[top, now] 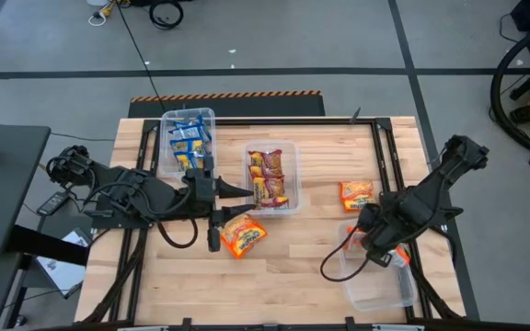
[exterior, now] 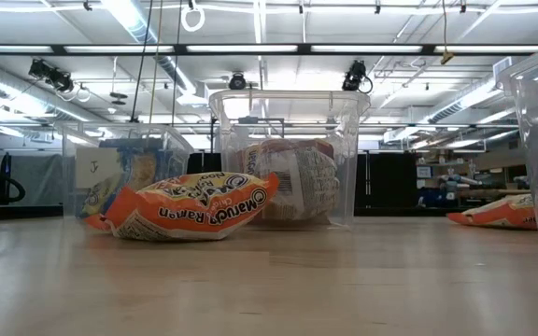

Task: Sort Maruchan noodles
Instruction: Put the orange noodle pack into the bottom transparent bin

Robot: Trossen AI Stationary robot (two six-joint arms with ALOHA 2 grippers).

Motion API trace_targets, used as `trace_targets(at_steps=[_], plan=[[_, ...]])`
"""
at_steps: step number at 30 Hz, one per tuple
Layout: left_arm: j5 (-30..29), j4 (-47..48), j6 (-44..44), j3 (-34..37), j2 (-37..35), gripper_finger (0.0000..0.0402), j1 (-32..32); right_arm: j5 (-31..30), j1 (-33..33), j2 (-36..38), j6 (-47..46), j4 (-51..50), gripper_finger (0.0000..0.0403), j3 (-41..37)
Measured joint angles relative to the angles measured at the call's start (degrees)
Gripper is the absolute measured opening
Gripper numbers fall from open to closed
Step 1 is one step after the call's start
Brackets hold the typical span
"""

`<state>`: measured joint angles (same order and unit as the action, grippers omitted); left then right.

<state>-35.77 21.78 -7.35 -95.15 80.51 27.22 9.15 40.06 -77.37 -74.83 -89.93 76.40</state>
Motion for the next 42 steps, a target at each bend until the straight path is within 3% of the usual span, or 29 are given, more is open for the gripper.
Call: trace_targets(at_steps=[6, 12, 22, 27, 35, 42], plan=[[0.00, 0.00, 0.00, 0.00, 0.00, 0.0123, 0.00, -2.51, -2.01, -0.32, 4.98, 6.58, 0.0004, -5.92], [0.02, 0.00, 0.00, 0.00, 0.00, 0.0123, 0.00, -6.65, -3.26, -0.32, 9.10, 16.43, 0.0004, -6.97], [0.02, -0.02, 0.00, 0.00, 0.00, 0.0123, 0.02, -13.48, -5.23, -0.30, 13.29, 20.11, 0.0004, -8.10], [0.02, -0.02, 0.00, 0.00, 0.00, 0.0123, 0.00, -13.28, -5.38, -0.32, 15.04, 25.87, 0.0004, -12.64], [0.02, 0.00, 0.02, 0.00, 0.00, 0.0123, 0.02, -15.59, -5.34, -0.30, 12.88, 25.70, 0.0005, -12.81], [0.03, 0.04, 0.02, 0.00, 0.00, 0.0123, 0.00, -15.66, -5.34, -0.27, 12.45, 25.59, 0.0053, -12.81]])
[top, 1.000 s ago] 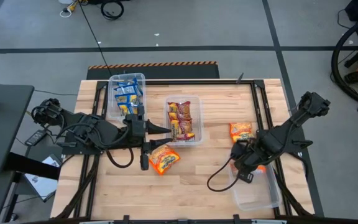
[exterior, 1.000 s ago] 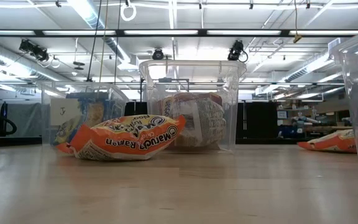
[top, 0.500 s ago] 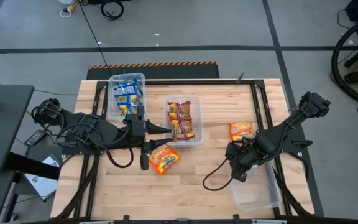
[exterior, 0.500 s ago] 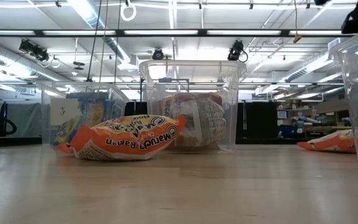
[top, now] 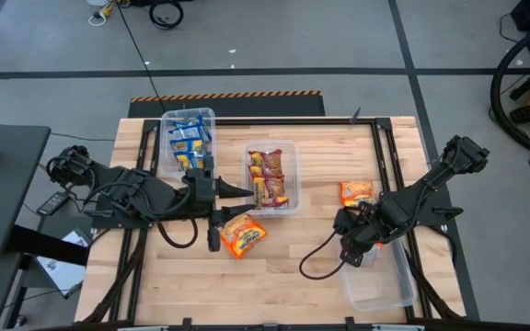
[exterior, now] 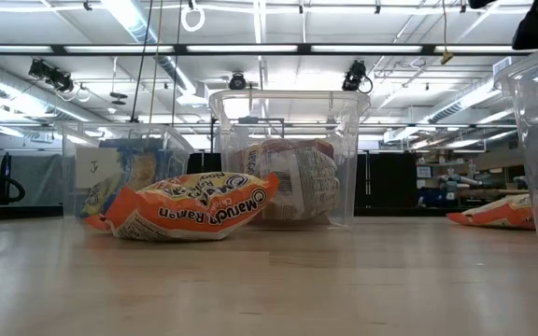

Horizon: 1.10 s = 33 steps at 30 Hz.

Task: Sort Maruchan noodles
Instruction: Put the orange noodle pack into the bottom transparent bin

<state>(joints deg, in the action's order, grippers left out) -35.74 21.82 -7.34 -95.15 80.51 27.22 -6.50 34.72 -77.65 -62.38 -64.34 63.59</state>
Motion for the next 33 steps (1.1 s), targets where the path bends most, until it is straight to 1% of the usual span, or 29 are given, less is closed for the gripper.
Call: trace_targets(at_steps=[5, 8, 11, 14, 15, 18, 23, 26, 30, 33], plan=[[0.00, 0.14, 0.00, 0.00, 0.00, 0.0123, 0.00, 0.39, -0.07, 0.00, -2.51, -1.34, 0.0096, 0.56], [0.02, 0.73, 0.00, 0.00, 0.00, 0.0123, 0.00, -0.12, -0.07, 0.00, -2.59, -4.32, 0.0108, 3.97], [0.02, 0.85, 0.00, 0.00, 0.00, 0.0123, 0.02, -5.24, -0.26, 0.07, -4.67, -9.70, 0.0110, 9.27], [0.03, 0.87, 0.00, 0.00, 0.00, 0.0123, 0.01, -11.38, -1.73, 0.09, -11.72, -15.46, 0.0111, 12.78], [0.02, 0.85, 0.00, 0.00, 0.00, 0.0123, 0.00, -12.55, -2.59, 0.09, -13.63, -17.05, 0.0111, 13.16], [0.04, 0.87, 0.00, 0.00, 0.00, 0.0123, 0.00, -13.15, -6.33, 0.07, -14.13, -19.84, 0.0120, 13.13], [-0.04, 2.41, -0.11, 0.02, -0.84, 0.0123, 1.97, -12.66, -15.22, 0.57, -15.37, -21.92, 0.0160, 10.59], [-0.03, 4.62, -1.18, 0.02, -1.78, 0.0123, 4.00, -11.70, -20.24, 1.86, -13.25, -20.38, 0.0180, 6.40], [-0.23, 8.31, -4.46, -0.06, -3.57, 0.0123, 6.80, -7.81, -24.95, 5.28, -5.40, -12.99, 0.0186, -1.50], [-0.47, 12.33, -7.89, 0.00, -4.45, 0.0123, 9.43, -3.62, -28.91, 8.59, -2.95, -9.16, 0.0180, -7.04]])
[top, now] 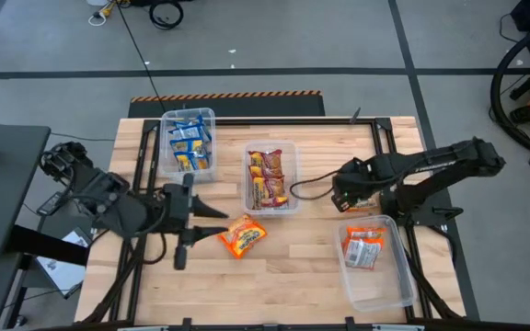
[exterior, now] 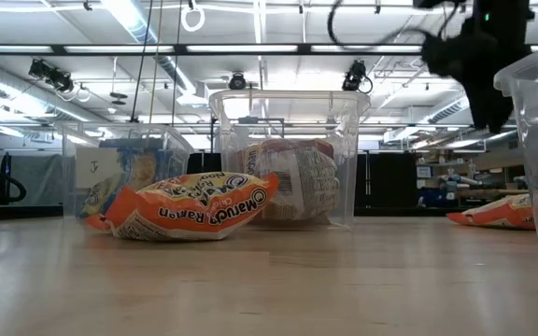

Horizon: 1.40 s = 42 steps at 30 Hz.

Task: Sort Maruchan noodles
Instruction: Put the orange noodle pack into the bottom transparent bin

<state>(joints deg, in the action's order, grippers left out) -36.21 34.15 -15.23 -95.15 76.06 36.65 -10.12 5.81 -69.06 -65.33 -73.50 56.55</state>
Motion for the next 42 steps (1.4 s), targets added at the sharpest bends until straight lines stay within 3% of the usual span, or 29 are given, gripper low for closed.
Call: trace_targets(at_steps=[6, 16, 24, 30, 42], plan=[[-4.74, 3.70, -0.19, 0.00, -0.10, 0.0123, 2.66, 9.24, -8.02, -0.92, 15.10, 4.62, 0.0176, -6.92], [-5.77, 6.92, -2.20, 0.00, -0.84, 0.0123, 2.09, 12.56, -13.29, -7.97, 26.27, 13.58, 0.0180, -9.49], [-7.66, 8.26, -1.99, 0.00, -1.57, 0.0123, 2.04, 11.42, -12.48, -5.97, 28.40, 23.92, 0.0181, -13.47], [-8.64, 8.83, -1.50, 0.00, -2.36, 0.0123, 0.75, 6.73, -13.46, -6.59, 28.91, 25.06, 0.0181, -18.53], [-9.03, 9.60, -0.63, 0.00, -3.07, 0.0123, -2.30, 1.06, -12.51, -13.40, 31.38, 26.93, 0.0169, -18.42]])
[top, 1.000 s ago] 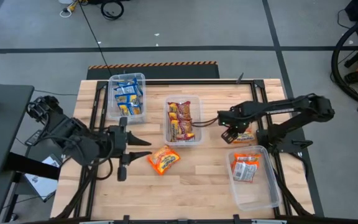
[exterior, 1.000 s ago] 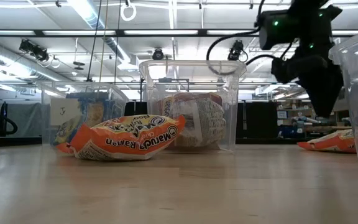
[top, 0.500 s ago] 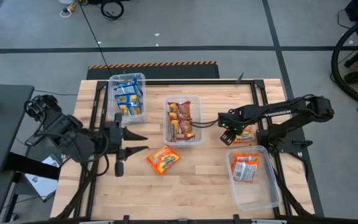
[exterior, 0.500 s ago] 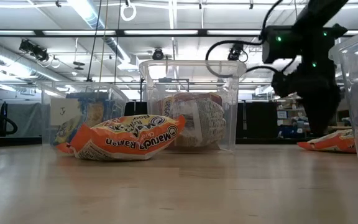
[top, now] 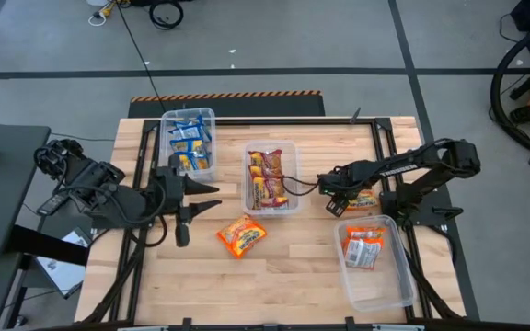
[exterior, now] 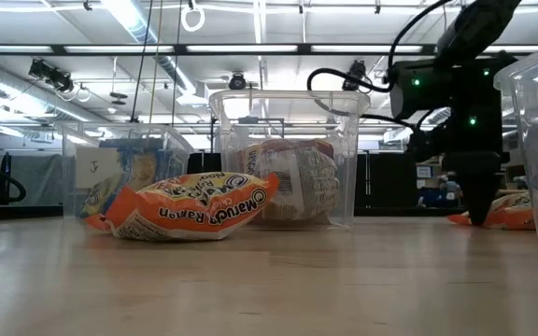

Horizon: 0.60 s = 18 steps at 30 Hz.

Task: Sort Maruchan noodles
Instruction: Put the orange noodle pack into the bottom transparent bin

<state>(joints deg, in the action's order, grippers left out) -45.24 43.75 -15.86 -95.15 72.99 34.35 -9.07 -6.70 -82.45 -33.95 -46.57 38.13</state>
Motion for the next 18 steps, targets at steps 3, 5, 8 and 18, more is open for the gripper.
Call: trace_targets(at_steps=[3, 5, 8, 18], plan=[[0.01, 0.41, 0.00, 0.00, 0.00, 0.0123, -0.07, -0.15, 0.01, -1.69, -1.35, 0.07, 0.0163, 0.19], [0.03, 0.81, 0.00, 0.00, 0.00, 0.0123, -0.07, -0.14, 0.01, -2.44, -2.46, 0.08, 0.0155, 0.20], [0.01, 0.77, -0.01, 0.00, 0.02, 0.0123, -0.07, -0.34, 0.02, -2.50, -4.52, 0.29, 0.0132, 0.17], [0.03, 0.75, -0.09, 0.00, 0.02, 0.0123, -0.07, -3.44, -0.02, 1.51, -8.71, -0.38, 0.0009, -0.03]])
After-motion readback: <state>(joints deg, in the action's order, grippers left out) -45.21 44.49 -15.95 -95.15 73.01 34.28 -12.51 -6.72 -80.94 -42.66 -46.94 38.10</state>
